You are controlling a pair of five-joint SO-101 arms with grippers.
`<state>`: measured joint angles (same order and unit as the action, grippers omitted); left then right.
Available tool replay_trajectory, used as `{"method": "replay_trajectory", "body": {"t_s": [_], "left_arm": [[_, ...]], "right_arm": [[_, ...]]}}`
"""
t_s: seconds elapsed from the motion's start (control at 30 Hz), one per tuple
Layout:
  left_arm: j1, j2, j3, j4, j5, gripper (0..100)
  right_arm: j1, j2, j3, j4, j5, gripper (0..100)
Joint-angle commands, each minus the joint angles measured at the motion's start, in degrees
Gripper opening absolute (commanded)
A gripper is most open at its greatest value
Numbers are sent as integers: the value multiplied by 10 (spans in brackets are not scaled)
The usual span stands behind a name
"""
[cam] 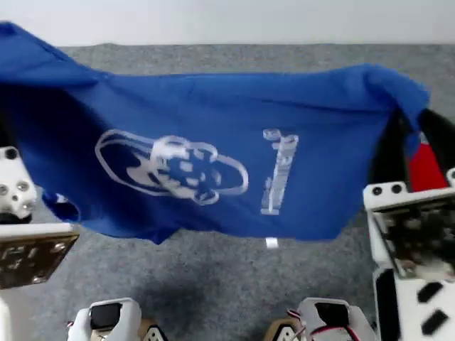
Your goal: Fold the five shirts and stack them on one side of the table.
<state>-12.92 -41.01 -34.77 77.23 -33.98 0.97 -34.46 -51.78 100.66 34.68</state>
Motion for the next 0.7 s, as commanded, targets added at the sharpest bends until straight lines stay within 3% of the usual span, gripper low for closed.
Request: {"method": "replay_trajectory", "body": {"t_s": [0.0,0.2,0.37,0.5,0.67], "left_arm": [[1,14,-8,28,3,6],[2,13,72,28,-31,6],[18,14,237,-3,-33,6],[46,14,405,-105,-33,6],[74,18,596,-302,-33,6]], "right_arm": [[8,-29,113,23,39,13],[4,-53,241,21,42,13],[4,-10,324,-29,39,14],[4,40,410,-121,39,14],[3,123,498,-257,39,14]]}}
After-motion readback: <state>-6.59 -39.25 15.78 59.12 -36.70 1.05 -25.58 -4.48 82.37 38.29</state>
